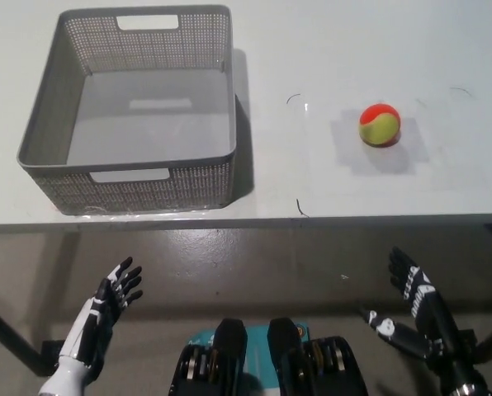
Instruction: Use the right hand to pick up a tennis ball and put it into a container on the left side
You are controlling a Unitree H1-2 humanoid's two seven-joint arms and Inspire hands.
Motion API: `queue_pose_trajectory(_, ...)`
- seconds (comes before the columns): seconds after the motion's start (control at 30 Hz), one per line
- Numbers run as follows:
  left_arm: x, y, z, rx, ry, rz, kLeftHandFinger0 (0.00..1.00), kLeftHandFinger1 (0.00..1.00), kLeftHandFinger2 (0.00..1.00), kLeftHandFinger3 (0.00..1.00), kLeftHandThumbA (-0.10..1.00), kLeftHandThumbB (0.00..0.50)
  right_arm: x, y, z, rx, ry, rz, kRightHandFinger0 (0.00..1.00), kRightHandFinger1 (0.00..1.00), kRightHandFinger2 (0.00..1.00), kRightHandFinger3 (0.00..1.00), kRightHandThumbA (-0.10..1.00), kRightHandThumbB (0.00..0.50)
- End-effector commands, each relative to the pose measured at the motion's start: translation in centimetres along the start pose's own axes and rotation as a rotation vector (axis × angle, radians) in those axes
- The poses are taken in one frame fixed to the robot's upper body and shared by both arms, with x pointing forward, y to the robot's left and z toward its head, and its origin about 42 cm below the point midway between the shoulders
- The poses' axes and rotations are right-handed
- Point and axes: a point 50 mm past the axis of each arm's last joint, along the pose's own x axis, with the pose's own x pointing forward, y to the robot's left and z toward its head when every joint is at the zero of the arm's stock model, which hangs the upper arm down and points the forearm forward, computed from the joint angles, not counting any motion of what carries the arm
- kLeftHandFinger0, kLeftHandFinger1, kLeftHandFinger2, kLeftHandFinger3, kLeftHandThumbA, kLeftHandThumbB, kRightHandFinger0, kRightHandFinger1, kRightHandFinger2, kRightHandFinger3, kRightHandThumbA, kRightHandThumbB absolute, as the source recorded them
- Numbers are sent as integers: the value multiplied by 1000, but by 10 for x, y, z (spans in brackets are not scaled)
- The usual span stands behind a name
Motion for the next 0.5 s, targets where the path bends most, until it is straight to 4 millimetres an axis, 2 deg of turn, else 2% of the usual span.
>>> queue_pose_trajectory(0.0, -4, -8, 10, 29, -102, 6, 1000, 1000, 1000, 1000, 1000, 210, -12, 11, 16, 16, -121, -19, 1000, 1000, 1000, 1000, 902, 159)
queue_pose_trajectory(0.1, -7, -11, 11, 25, -122, 10, 1000, 1000, 1000, 1000, 1000, 250, -23, 14, 30, -7, -186, -50, 1000, 1000, 1000, 1000, 884, 140)
queue_pose_trajectory(0.2, -10, -12, 11, 25, -128, 12, 1000, 1000, 1000, 1000, 1000, 259, -27, 12, 51, -93, -285, -80, 1000, 1000, 1000, 1000, 883, 129)
queue_pose_trajectory(0.37, -10, -12, 11, 20, -135, 3, 1000, 1000, 1000, 1000, 1000, 241, -18, 2, 95, -240, -400, -117, 1000, 1000, 1000, 1000, 1000, 185)
queue_pose_trajectory(0.4, -10, -12, 12, 19, -137, -4, 1000, 1000, 1000, 1000, 1000, 230, -15, -2, 109, -310, -411, -120, 1000, 1000, 1000, 1000, 1000, 201)
queue_pose_trajectory(0.43, -9, -11, 11, 14, -138, -10, 1000, 1000, 1000, 1000, 1000, 221, -11, -7, 123, -371, -423, -129, 1000, 1000, 1000, 1000, 1000, 218)
queue_pose_trajectory(0.47, -9, -11, 11, 11, -136, -10, 1000, 1000, 1000, 1000, 1000, 228, -6, -10, 133, -405, -426, -129, 1000, 1000, 1000, 1000, 1000, 259)
